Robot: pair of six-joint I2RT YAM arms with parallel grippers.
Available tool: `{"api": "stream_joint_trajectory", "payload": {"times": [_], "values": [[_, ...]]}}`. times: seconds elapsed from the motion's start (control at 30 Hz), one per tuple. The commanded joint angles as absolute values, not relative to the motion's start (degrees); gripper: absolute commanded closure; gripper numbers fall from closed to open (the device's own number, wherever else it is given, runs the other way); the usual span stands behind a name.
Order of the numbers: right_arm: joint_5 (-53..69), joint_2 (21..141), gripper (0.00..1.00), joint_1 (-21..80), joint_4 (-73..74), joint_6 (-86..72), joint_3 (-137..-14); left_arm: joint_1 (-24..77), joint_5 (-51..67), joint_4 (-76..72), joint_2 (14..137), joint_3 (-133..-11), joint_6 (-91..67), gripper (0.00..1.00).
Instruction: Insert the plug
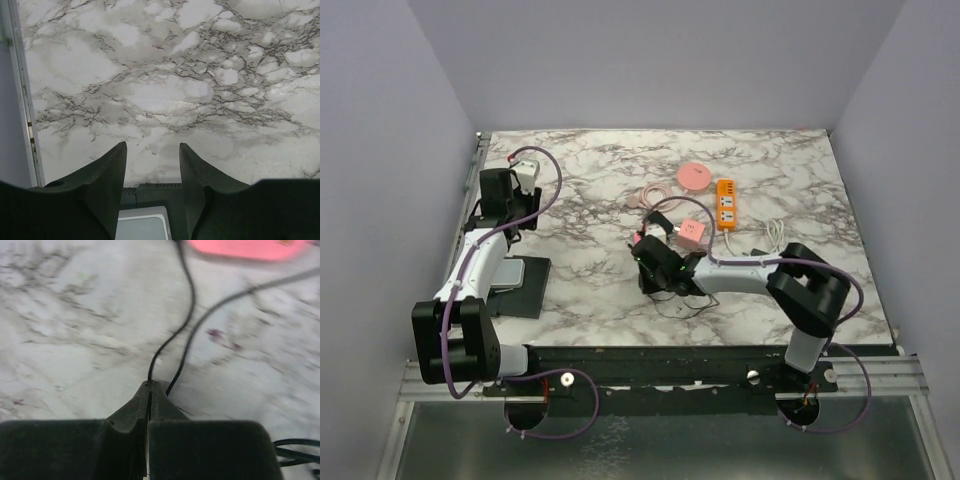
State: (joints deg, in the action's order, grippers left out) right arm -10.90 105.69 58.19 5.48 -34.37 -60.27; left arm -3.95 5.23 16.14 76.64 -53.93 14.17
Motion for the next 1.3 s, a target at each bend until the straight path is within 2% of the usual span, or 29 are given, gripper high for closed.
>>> {"api": "stream_joint_trajectory", "payload": {"times": [0.0,0.17,0.23,0.33,0.4,0.6,0.77,0.9,1.17,1.27], "values": [[-18.98,99.33,0.99,52.54,15.85,-40.89,-49.37,-2.27,8.56,17.72,77.91,-55.58,13.94,0.50],[-23.37,87.75,0.98,48.66,20.87,-42.13,-44.25,-0.15,8.59,17.86,79.32,-56.65,12.99,0.51],[-24.18,83.94,0.85,47.92,22.29,-41.19,-44.25,1.52,8.63,17.86,79.42,-57.17,12.84,0.50],[-23.06,79.28,0.55,47.15,23.49,-37.66,-47.34,2.87,8.67,17.94,79.78,-58.30,12.65,0.44],[-22.17,78.17,0.42,46.63,24.92,-34.92,-51.70,3.19,8.97,17.97,80.50,-59.21,12.22,0.41],[-17.75,83.46,0.15,36.98,26.82,-27.76,-66.59,3.16,9.43,18.27,83.61,-62.35,10.63,0.37],[-17.93,97.43,0.02,29.85,26.45,-24.43,-79.37,3.24,9.62,18.28,84.65,-63.81,10.30,0.36],[-18.44,109.70,0.01,27.51,28.63,-24.79,-90.36,3.44,10.23,18.68,85.40,-64.65,10.57,0.36],[-16.03,121.64,0.28,27.51,28.53,-28.53,-97.98,3.83,10.13,18.90,86.35,-65.30,11.59,0.36],[-14.82,124.14,0.33,27.48,27.87,-29.77,-99.49,3.78,10.09,18.94,86.33,-65.41,11.86,0.37]]}}
